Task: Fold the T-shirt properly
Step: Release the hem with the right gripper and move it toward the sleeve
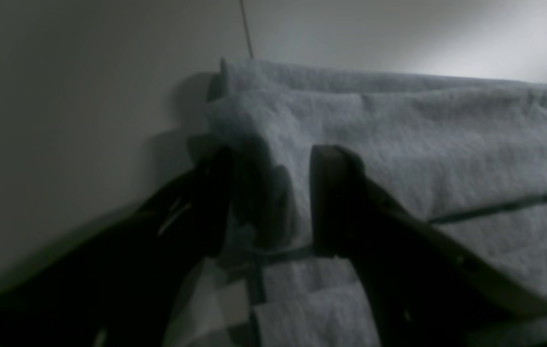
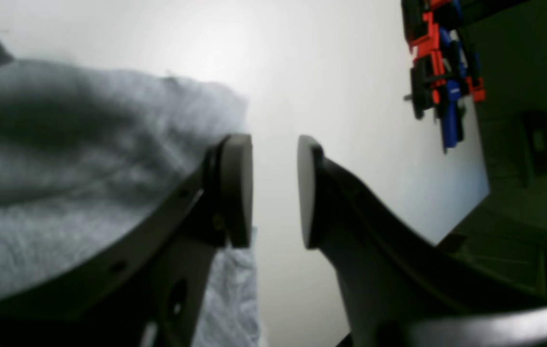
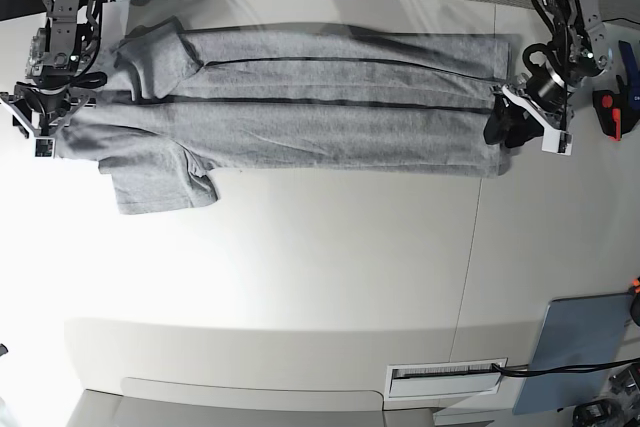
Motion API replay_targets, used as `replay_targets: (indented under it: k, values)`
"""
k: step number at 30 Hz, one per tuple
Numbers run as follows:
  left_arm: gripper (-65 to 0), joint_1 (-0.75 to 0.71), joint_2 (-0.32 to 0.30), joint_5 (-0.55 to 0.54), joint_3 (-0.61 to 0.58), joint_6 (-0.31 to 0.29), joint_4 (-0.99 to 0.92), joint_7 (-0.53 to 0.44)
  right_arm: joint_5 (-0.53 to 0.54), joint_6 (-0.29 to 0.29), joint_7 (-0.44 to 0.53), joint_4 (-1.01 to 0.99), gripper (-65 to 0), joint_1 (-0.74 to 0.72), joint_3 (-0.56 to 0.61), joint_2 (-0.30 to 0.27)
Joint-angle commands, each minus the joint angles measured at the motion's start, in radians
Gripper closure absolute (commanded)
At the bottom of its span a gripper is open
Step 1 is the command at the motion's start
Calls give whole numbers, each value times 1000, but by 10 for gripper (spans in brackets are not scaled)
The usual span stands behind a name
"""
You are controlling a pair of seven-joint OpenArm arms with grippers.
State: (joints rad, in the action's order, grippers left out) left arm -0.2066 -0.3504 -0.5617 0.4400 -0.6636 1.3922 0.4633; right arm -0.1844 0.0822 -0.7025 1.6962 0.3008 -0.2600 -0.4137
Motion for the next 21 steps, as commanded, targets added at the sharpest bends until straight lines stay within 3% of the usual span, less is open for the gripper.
replay_targets:
  k: [1,4,7,11,16,21]
  values:
    - [-275,8,-18,-15,8,-8,15,-26,-10,14,22,31,-162,-24,-10,-22]
    - [-275,8,-18,-15,8,-7,15,-26,14,14,21,52,-162,-65,-10,-22]
    - [-275,7,-18,-15,8,-8,15,-25,129,3,22,47,-162,-129,-10,-21]
    - [-275,8,-18,-16,8,-8,15,-26,292,-144,-22,-34,-162,-249,-10,-21]
    - [-275,8,-18,-15,8,-8,15,-25,367,-315,-76,-253,-178,-428,-9,-21]
    - [-275,8,-18,-15,8,-8,15,-26,457,-401,-138,-459,-187,-583,7,-7]
